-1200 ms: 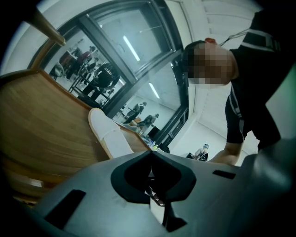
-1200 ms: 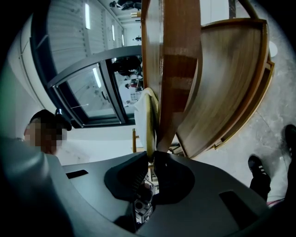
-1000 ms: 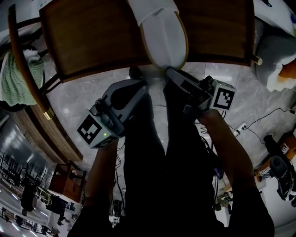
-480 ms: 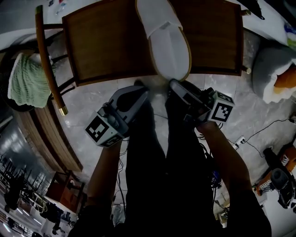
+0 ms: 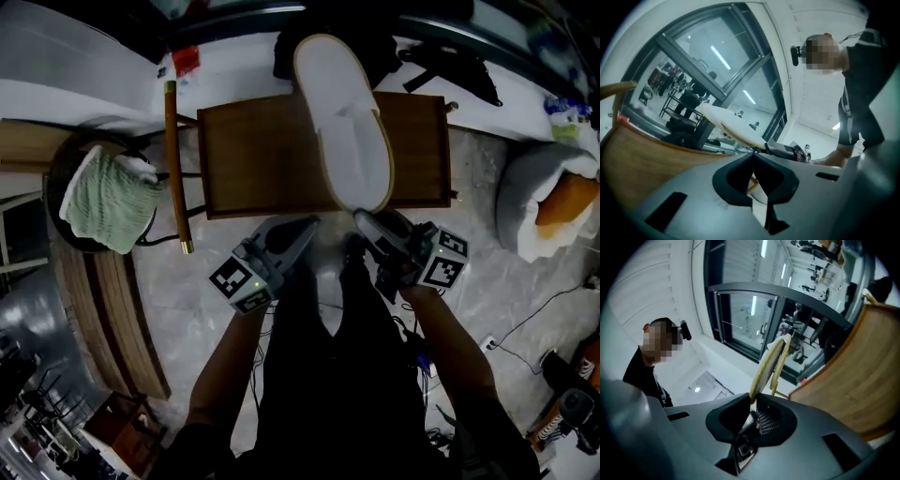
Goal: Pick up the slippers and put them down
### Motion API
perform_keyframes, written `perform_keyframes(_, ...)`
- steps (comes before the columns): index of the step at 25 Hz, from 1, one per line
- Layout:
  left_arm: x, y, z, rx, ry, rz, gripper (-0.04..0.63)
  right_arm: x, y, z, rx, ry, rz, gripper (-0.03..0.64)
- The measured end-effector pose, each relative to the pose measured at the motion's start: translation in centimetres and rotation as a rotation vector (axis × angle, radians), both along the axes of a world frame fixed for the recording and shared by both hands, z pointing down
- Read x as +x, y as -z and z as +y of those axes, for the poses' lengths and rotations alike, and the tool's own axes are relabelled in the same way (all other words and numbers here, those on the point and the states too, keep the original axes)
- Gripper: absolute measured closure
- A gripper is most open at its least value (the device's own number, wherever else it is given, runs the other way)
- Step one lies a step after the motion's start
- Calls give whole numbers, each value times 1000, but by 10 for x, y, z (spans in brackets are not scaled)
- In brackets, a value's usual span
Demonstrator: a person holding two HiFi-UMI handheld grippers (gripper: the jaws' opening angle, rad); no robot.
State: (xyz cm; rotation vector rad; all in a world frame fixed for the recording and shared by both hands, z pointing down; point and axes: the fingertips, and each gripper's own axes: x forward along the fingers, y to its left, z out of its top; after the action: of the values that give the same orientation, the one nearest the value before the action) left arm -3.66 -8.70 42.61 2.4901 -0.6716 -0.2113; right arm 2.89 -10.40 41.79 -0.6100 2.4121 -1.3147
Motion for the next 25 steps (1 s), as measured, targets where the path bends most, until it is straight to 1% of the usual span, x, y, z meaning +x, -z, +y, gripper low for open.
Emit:
perform_keyframes(1,2,16,-1,18,0,18,584,0,17,-1,39,1,8,568)
perform_keyframes(3,5,43,0,52,-7,25,584,1,51,-2,119,1,22,568)
perform_keyframes(6,7,79,2,93,-14,-12,584,3,105,-2,237,-9,22,568)
perform_keyframes(7,6,95,0,114,-8,-12,584,4,123,-4,278,-14,18,568)
perform_keyframes(9,4,126,-9,176,12,-1,584,7,161,-10,369,-26,14,568)
perform_keyframes(12,-2,165,-14,280,31,-7,584,15,213,-14,490,-61,16,568)
perform_keyframes(14,-7,187,-6,313,38,-5,584,21,242,-9,537,-91,4,568)
perform_keyframes(17,-15,216,7,337,55,-8,584,30,280,1,602,-129,-22,568)
perform_keyframes(19,-17,233,13,373,60,-7,584,33,300,7,645,-142,-33,568)
perform_keyframes(22,-18,253,23,428,57,-5,584,34,315,22,701,-163,-29,569)
perform_keyframes(25,-21,268,30,462,66,1,584,31,318,36,725,-166,-40,571)
